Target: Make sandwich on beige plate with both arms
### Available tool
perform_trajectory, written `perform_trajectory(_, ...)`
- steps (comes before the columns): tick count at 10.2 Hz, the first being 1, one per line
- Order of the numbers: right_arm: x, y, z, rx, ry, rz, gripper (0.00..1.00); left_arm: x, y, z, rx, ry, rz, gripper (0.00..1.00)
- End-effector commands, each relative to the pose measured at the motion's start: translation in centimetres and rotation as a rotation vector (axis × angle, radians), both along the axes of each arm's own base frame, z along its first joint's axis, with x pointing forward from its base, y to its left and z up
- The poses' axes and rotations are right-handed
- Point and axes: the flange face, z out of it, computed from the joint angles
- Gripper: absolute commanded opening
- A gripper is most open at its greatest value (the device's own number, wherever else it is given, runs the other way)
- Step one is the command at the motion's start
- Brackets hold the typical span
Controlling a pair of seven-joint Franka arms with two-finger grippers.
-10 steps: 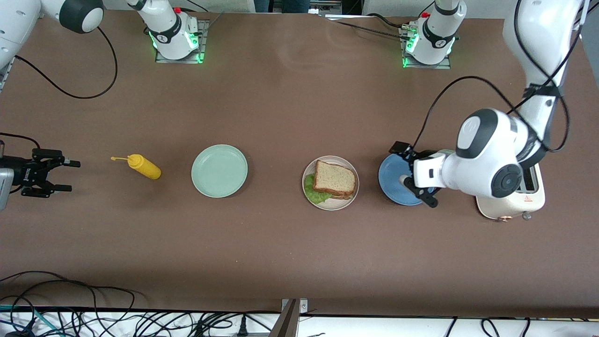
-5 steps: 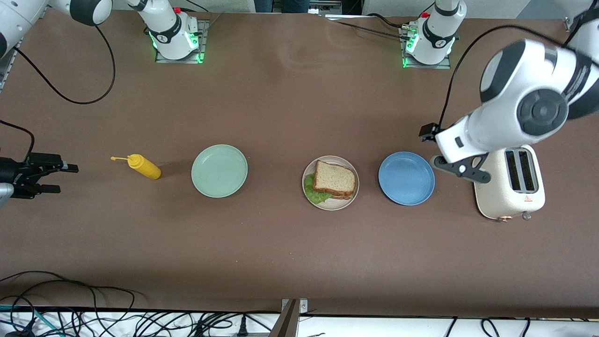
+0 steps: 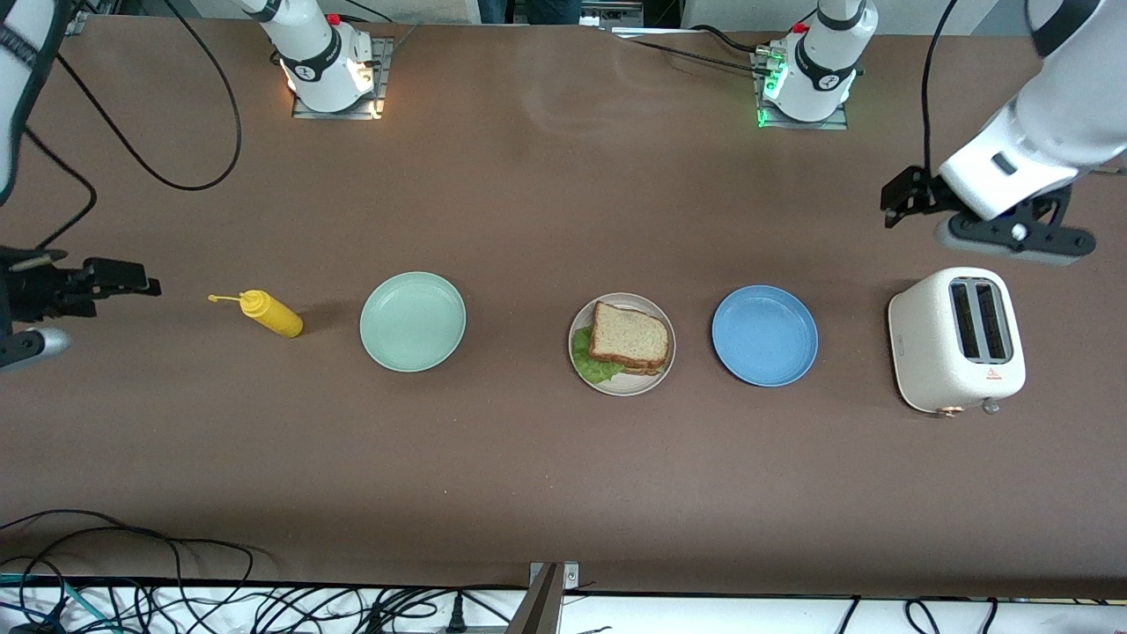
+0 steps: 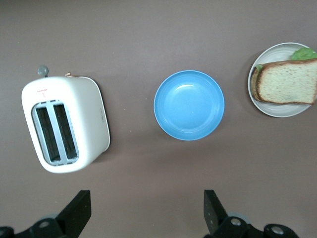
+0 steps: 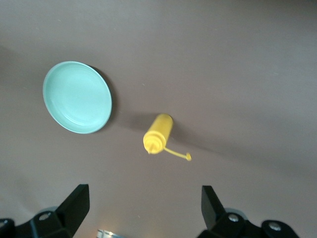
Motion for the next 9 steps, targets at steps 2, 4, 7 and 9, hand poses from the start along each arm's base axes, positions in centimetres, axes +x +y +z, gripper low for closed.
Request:
perform_trajectory(2, -4.0, 5.2, -0.9, -0.109, -0.021, -0.155, 1.0, -1.8, 2.3, 1.2, -0.053, -0.031, 0.033, 1.0)
perform_trajectory(4, -4.8, 5.1, -1.7, -0.104, -0.061, -0.162, 1.0, -1.2, 2.0, 0.4, -0.047, -0.01, 0.032, 1.0)
perform_trajectory(7, -7.5, 3.9, -1.9, -0.083, -0.147, -0.256, 1.0, -0.7, 2.6, 0.1, -0.045, 0.017, 0.041, 1.0)
perform_trajectory(9, -7.3, 3.3, -1.6, -0.083, -0.152, -0.261, 1.0, -0.7, 2.6, 0.1, -0.044, 0.017, 0.043, 1.0)
